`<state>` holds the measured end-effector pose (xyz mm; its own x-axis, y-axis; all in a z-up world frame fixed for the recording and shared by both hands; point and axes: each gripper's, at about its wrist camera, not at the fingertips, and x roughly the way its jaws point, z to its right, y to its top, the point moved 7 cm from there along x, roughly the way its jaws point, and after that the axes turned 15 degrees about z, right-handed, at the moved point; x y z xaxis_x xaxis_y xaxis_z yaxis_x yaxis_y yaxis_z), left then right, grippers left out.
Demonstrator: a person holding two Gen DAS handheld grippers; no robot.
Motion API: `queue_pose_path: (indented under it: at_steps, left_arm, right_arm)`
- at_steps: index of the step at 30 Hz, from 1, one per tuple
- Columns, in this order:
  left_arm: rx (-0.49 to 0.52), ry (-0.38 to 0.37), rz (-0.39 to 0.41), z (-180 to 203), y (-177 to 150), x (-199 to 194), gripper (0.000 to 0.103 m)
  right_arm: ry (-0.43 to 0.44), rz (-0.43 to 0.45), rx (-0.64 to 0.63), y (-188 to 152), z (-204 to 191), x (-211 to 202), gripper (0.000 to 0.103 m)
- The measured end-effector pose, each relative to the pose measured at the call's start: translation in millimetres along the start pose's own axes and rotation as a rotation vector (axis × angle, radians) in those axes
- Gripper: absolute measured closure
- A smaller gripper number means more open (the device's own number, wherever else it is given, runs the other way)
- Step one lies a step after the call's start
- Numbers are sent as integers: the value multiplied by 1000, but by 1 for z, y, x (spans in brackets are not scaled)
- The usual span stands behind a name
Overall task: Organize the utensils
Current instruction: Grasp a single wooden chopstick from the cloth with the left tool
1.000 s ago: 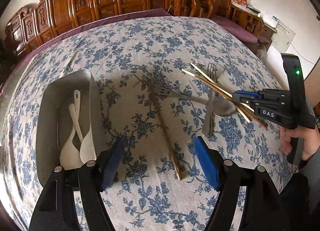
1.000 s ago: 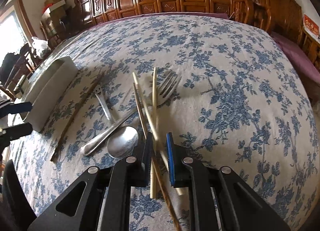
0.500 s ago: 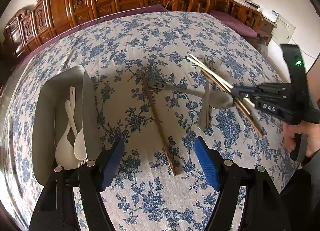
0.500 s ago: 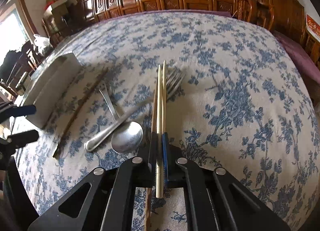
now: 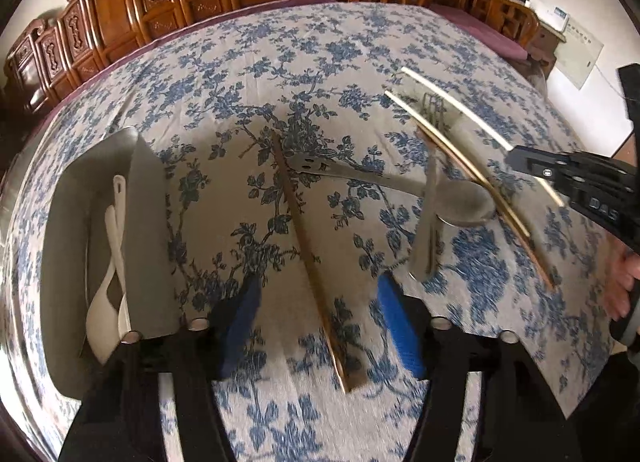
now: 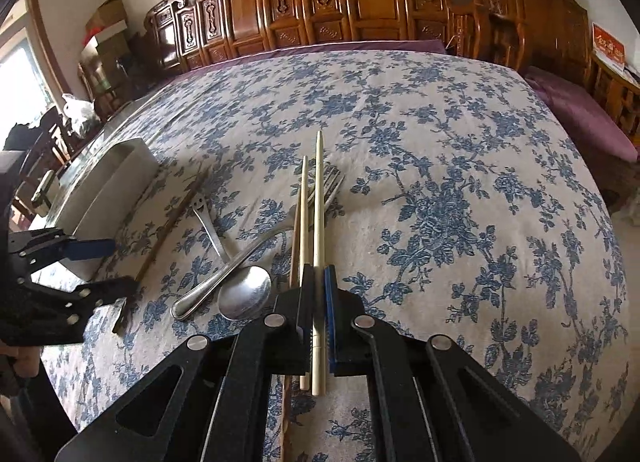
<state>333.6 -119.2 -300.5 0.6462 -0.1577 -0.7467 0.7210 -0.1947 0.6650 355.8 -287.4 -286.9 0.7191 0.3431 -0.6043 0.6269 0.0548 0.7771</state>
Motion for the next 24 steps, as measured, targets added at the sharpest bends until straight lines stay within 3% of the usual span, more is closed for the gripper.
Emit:
queue_pose_path:
  at_steps: [5,10,12,24]
  left_arm:
    - [-29,12,-31,-6,3,18,67]
    - [-45,8,-40,-7,1,25,78]
    - [-47,1,-36,-7,0,24,96]
    - [-33,14,-14,-15,-2,2,99]
  right_arm:
    - [-1,4,-6,0,-2,0,97]
    - [1,5,-11,0,-5,1,97]
    - [2,5,-15,-1,-7,1,97]
    - [-3,18,-15,-1,-18,-5,97]
